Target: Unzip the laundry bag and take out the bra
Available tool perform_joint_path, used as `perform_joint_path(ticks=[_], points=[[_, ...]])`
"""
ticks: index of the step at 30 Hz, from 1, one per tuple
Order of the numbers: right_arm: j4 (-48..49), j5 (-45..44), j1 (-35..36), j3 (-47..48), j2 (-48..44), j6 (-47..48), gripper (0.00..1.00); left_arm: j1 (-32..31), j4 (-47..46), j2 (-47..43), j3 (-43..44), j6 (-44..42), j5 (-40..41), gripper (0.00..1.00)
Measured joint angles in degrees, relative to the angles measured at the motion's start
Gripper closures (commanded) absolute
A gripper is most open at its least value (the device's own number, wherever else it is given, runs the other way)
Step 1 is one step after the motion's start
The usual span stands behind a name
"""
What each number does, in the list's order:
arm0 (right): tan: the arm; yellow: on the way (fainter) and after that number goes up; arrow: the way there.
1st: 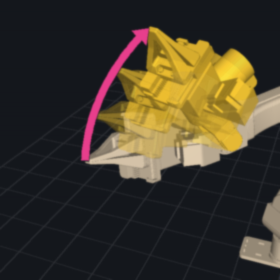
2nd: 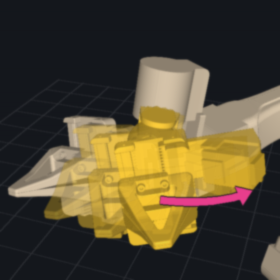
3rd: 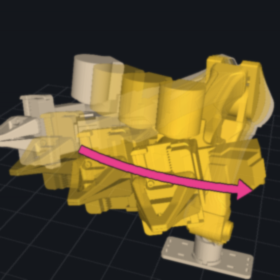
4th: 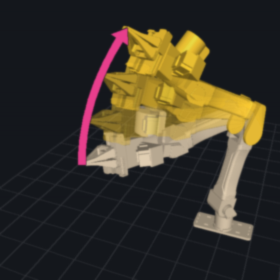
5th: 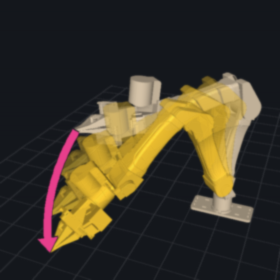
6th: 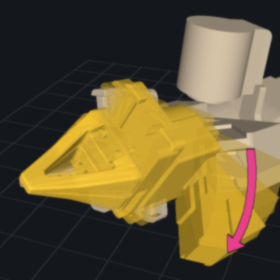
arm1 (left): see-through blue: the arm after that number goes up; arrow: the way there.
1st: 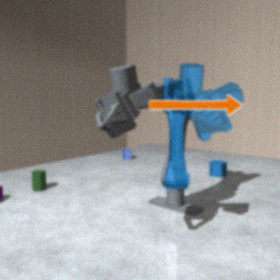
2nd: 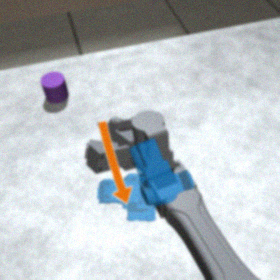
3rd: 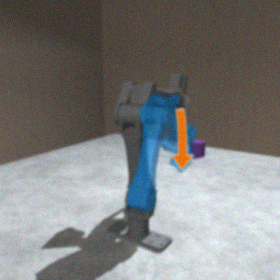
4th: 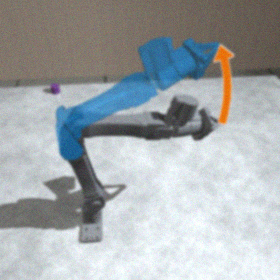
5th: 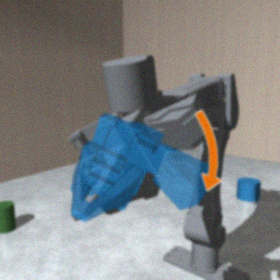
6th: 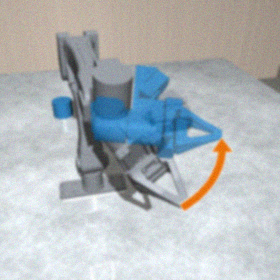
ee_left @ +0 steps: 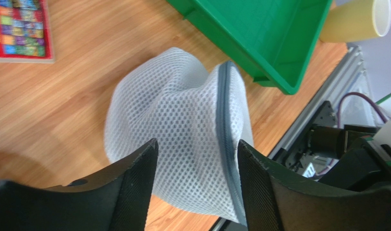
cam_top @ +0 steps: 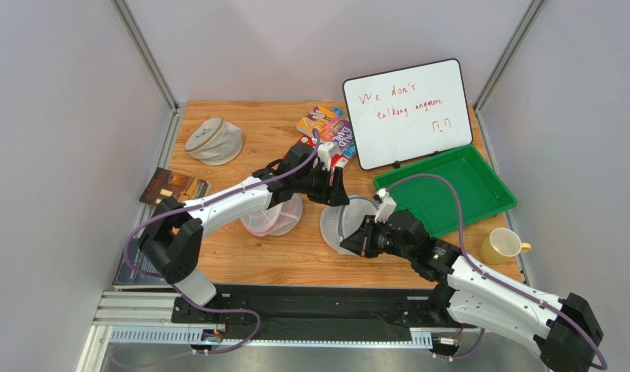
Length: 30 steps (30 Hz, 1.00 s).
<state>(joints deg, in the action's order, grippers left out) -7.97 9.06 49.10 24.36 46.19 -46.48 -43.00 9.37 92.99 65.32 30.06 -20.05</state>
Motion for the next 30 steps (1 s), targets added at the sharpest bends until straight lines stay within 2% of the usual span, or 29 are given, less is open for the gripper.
perform_joint_path(ticks=[8,14,21,28,30], points=[[0.0,-0.46,0.0,0.0,-0.04,-0.72,1.0,0.28,6.19,-7.76,-0.42,-2.47,4.94,0.28],[0.85,-0.39,0.02,0.0,2.43,-1.22,1.0,-1.36,4.2,-15.45,-6.75,-0.7,4.63,0.3],[2.56,0.04,0.37,0.15,4.81,-1.36,1.0,-6.38,1.68,-14.8,-11.13,2.69,2.25,0.31],[2.91,0.02,0.66,0.46,5.01,-1.4,1.0,-6.73,-1.27,-14.64,-13.6,4.9,2.12,0.32],[2.91,0.02,0.68,0.46,5.01,-1.53,1.0,-6.75,-1.75,-14.6,-13.97,5.38,2.1,0.36]])
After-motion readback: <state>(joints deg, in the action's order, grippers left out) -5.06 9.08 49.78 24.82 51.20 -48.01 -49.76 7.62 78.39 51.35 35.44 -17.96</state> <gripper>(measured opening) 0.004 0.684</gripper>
